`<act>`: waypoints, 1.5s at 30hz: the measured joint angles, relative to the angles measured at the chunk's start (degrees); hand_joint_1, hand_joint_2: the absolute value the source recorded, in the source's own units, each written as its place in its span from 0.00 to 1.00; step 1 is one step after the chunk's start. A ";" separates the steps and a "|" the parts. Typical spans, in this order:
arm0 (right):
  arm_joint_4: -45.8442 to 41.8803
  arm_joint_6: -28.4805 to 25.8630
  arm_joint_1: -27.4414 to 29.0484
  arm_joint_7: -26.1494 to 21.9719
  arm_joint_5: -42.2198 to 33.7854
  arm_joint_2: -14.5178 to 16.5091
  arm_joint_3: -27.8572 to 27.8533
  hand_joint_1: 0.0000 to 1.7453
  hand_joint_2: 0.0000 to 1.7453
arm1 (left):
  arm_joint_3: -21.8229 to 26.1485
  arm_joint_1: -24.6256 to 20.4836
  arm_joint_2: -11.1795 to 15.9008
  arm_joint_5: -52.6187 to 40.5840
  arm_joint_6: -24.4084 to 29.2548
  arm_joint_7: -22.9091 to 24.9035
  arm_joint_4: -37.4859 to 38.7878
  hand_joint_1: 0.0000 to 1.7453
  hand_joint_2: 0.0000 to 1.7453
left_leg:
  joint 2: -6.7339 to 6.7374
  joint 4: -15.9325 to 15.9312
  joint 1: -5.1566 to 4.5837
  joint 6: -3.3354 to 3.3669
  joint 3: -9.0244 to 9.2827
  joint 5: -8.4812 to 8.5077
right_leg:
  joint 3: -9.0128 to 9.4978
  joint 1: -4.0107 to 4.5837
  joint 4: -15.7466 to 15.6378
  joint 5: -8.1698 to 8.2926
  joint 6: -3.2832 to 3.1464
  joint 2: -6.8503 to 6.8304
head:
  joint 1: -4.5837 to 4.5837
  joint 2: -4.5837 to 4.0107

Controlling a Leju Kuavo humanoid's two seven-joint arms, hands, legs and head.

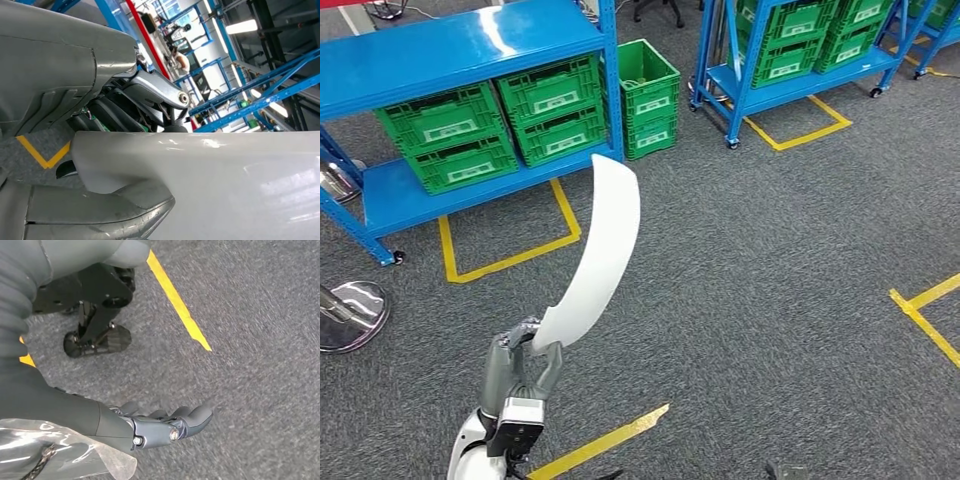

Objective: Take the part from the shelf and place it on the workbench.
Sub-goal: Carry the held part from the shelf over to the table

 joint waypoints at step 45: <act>1.17 -0.95 0.10 1.37 6.88 -0.32 -4.62 0.00 1.00 | -1.46 1.29 0.72 3.32 2.30 -0.06 1.54 1.00 1.00 | 6.10 0.05 -0.43 -0.60 -0.92 0.83 | 1.92 -0.52 0.23 -2.27 0.76 -6.78 | 0.96 0.00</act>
